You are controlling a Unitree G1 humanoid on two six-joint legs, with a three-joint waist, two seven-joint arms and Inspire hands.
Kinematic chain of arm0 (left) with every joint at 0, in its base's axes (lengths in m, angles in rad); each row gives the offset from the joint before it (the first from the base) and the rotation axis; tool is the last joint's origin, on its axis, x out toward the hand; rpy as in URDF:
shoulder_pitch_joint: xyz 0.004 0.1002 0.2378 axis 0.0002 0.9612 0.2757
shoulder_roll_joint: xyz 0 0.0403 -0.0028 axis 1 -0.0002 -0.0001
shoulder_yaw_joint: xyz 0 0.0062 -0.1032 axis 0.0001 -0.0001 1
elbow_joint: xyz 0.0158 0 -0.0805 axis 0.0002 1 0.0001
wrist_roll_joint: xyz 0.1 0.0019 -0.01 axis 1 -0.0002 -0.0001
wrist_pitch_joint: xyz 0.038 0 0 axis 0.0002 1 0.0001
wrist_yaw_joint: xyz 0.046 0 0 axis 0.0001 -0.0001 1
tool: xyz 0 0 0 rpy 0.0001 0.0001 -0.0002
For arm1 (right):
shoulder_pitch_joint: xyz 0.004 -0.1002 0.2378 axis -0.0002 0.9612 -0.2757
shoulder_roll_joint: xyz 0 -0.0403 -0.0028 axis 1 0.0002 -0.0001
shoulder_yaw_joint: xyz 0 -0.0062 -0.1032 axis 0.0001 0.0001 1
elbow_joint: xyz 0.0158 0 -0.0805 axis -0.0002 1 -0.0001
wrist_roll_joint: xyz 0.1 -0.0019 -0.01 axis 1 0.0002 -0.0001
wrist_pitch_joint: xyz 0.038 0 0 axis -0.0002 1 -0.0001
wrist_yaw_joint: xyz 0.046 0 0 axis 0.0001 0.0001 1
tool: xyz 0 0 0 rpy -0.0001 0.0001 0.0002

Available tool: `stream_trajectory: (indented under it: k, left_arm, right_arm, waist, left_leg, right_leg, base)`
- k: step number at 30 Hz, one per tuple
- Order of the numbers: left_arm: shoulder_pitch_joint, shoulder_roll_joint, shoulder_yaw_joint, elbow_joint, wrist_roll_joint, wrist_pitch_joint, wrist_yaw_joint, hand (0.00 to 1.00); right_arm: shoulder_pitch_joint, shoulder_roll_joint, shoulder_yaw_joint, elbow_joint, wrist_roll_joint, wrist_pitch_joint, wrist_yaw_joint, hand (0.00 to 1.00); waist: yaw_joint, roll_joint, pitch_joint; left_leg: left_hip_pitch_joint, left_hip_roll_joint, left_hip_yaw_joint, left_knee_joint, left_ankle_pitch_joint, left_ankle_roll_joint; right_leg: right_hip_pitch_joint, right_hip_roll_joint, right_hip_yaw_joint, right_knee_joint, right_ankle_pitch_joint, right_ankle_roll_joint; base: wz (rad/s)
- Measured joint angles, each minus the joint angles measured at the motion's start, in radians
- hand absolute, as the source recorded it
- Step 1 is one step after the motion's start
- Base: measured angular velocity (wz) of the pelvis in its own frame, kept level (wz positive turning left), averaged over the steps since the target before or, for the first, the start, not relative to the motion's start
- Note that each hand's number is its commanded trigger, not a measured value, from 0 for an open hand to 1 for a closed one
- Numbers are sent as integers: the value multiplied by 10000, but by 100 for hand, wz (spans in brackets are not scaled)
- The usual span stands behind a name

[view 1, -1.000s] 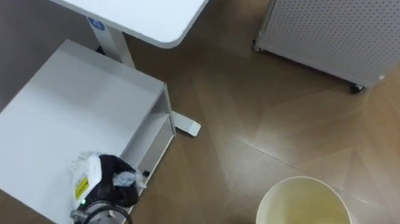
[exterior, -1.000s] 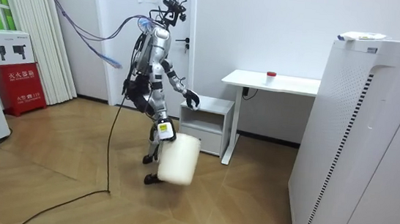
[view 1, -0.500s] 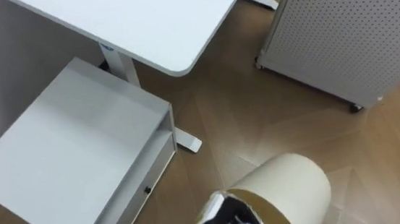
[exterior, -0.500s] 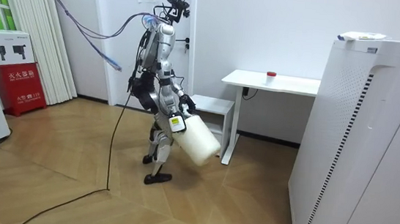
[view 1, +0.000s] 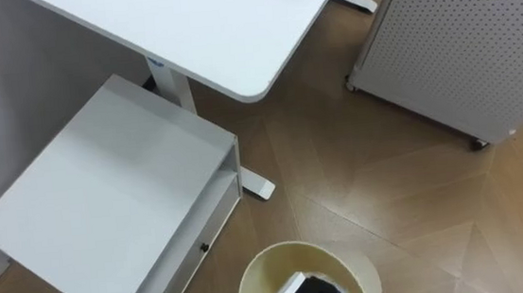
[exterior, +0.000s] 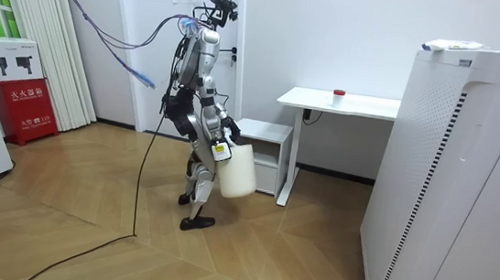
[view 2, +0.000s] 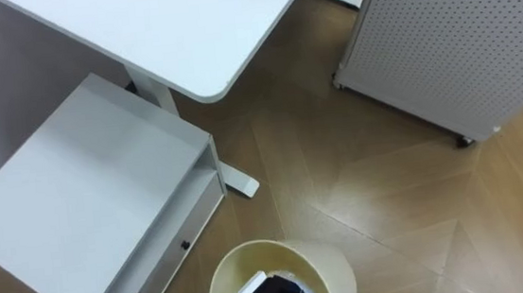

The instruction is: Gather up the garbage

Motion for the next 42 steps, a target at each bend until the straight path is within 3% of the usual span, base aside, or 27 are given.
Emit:
stream_trajectory:
  k: [18,29,33,37,38,42]
  left_arm:
    - [248,1,-4,-76,498,-105,153,0]
    - [445,66,33,-78,903,-102,308,0]
    - [652,326,270,-85,1014,-104,246,0]
    - [973,1005,408,-251,1184,-105,223,0]
    - [981,1141,459,-287,1353,-104,222,0]
    - [1261,1521,1123,-1102,2146,-255,225,0]
  right_arm:
    - [120,-16,-12,-226,-60,-12,349,100]
    - [431,-61,-29,-203,-38,69,682,100]
    - [611,-104,-160,-168,-101,96,884,100]
    - [663,-266,-616,-48,-305,180,1161,100]
    - [653,-285,-823,87,-346,188,1198,100]
    - [763,-537,-1319,236,-519,221,1200,100]
  waist:
    - [-45,-39,-10]
    - [-19,49,-139]
    - [2,158,-196]
    - [17,311,-195]
    - [92,382,-199]
    - [342,604,-196]
  left_leg:
    - [-97,5,45,-22,8,13]
    - [475,-42,-48,-252,26,28]
    - [934,-68,-52,-431,26,29]
    - [1622,-196,-42,-1050,175,70]
    - [1784,-322,-38,-1231,229,77]
    - [2466,-513,28,-1832,388,124]
  right_leg:
    - [-52,-73,-158,-133,48,32]
    - [629,-126,-391,-449,93,58]
    - [1106,-134,-415,-668,144,80]
    - [1694,-295,-496,-1011,197,162]
    - [1836,-321,-486,-1139,239,185]
    - [2370,-473,-507,-1502,316,254]
  base:
    - [0]
    - [3]
    - [0]
    - [4]
    - [0]
    - [0]
